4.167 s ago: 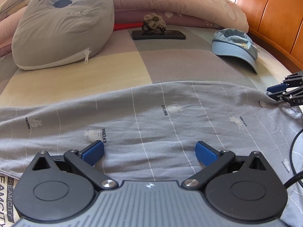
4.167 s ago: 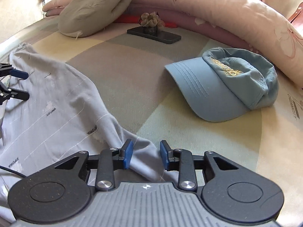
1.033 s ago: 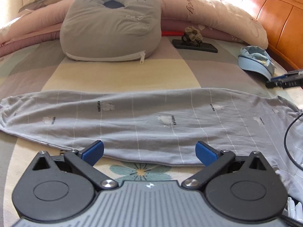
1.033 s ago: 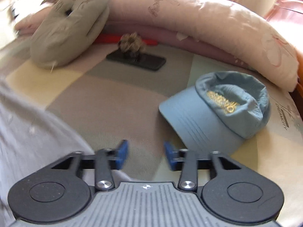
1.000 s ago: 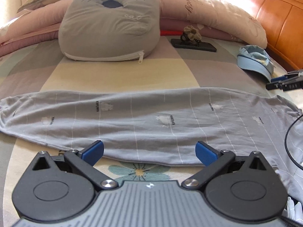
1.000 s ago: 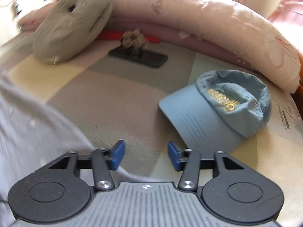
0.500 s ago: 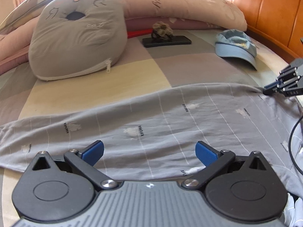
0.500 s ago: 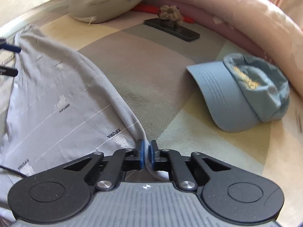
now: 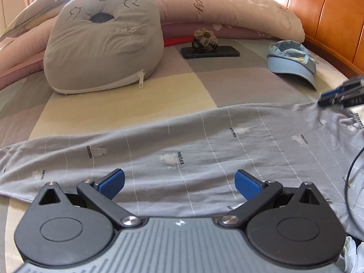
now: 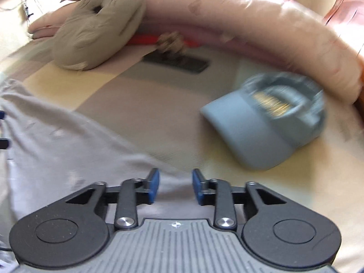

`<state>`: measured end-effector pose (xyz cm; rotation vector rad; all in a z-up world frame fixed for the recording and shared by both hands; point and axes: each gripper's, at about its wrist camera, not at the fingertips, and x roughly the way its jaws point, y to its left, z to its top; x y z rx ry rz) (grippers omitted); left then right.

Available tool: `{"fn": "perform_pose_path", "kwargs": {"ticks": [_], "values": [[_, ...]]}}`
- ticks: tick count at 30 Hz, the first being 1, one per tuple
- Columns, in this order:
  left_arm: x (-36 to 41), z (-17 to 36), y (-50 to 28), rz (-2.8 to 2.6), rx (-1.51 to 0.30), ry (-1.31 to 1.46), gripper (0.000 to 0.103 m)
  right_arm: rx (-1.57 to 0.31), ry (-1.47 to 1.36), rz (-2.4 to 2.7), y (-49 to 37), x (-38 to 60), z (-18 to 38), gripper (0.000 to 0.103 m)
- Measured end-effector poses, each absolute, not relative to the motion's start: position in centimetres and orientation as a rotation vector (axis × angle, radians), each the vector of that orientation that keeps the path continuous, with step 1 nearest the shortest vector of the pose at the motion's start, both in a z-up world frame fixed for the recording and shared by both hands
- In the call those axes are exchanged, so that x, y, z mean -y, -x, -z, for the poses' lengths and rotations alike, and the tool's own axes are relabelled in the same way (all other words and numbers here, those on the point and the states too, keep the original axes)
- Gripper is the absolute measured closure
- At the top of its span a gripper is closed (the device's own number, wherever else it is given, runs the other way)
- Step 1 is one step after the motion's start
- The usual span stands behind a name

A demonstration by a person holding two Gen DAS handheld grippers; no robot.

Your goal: Fold clothes

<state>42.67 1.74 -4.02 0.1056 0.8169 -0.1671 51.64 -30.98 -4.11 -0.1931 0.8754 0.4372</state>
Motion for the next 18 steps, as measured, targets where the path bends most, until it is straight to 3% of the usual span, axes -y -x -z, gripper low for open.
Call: {"fn": "perform_pose_path", "kwargs": {"ticks": [3, 9, 14, 18], "values": [[-1.7, 3.9, -42.6, 0.171, -0.812, -0.122, 0.001, -0.927, 0.191, -0.444, -52.0, 28.9, 6.2, 0.063], [-1.7, 4.3, -43.1, 0.163, -0.843, -0.102, 0.001, -0.876, 0.137, -0.362, -55.2, 27.8, 6.8, 0.046], [-1.2, 3.8, -43.5, 0.197, -0.821, -0.155, 0.001, -0.874, 0.143, -0.326, -54.6, 27.4, 4.6, 0.041], [-0.3, 4.4, -44.3, 0.233, -0.819, -0.174, 0.001, -0.863, 0.108, -0.34, -49.6, 27.4, 2.7, 0.017]]}}
